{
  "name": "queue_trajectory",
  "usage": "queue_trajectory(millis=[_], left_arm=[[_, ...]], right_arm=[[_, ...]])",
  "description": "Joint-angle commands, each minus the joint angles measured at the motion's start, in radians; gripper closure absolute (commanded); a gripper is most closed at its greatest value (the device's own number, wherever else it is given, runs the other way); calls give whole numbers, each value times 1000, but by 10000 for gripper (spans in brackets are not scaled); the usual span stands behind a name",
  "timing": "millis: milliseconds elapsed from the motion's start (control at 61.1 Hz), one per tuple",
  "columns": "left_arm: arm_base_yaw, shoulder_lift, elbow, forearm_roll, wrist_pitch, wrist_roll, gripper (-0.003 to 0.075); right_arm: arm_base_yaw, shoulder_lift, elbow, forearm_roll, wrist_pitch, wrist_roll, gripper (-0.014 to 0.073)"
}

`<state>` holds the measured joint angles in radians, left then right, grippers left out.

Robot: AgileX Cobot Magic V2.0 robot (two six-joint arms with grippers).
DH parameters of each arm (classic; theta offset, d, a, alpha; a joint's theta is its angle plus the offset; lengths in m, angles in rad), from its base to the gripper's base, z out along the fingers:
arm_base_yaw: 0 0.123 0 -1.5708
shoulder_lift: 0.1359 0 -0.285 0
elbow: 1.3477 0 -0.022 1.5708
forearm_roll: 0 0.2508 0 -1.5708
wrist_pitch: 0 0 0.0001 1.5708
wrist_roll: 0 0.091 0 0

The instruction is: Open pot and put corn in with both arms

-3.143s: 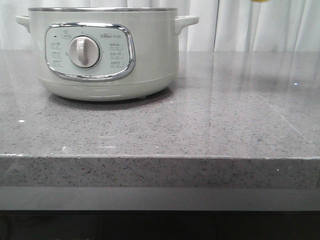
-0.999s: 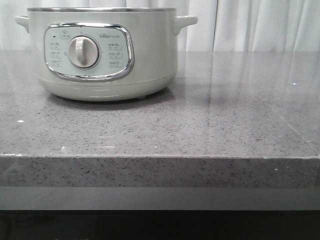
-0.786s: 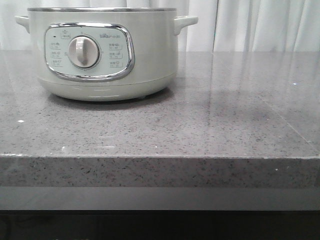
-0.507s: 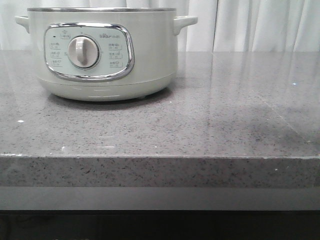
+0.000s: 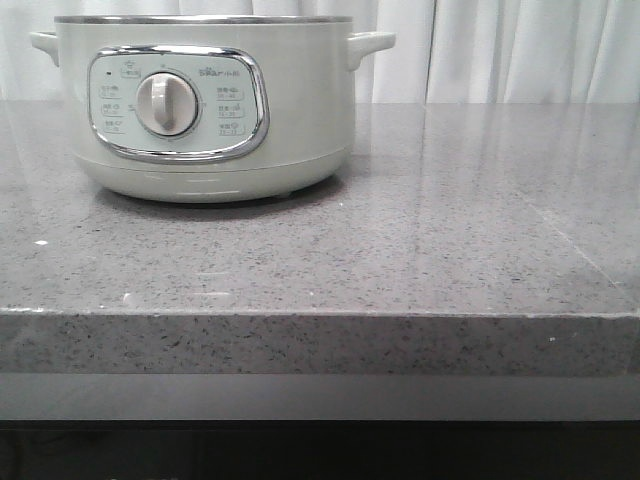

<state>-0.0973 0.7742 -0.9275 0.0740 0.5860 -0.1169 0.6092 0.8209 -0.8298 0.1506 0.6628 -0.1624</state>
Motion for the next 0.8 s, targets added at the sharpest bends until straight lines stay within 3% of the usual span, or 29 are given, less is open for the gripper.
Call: queue_trajectory(millis=[0,573,786], left_arm=[[1,-13,-40,2,-145,-7,459],[0,0,-51,-12,-246,-7,459],[-93,92,-155,-33,-246,14,459]], right_arm=[[-5,-64,18,12,-77,0,106],[-5,-136,73,12,-76,0,106],[-5,-136,73,12,-76,0,106]])
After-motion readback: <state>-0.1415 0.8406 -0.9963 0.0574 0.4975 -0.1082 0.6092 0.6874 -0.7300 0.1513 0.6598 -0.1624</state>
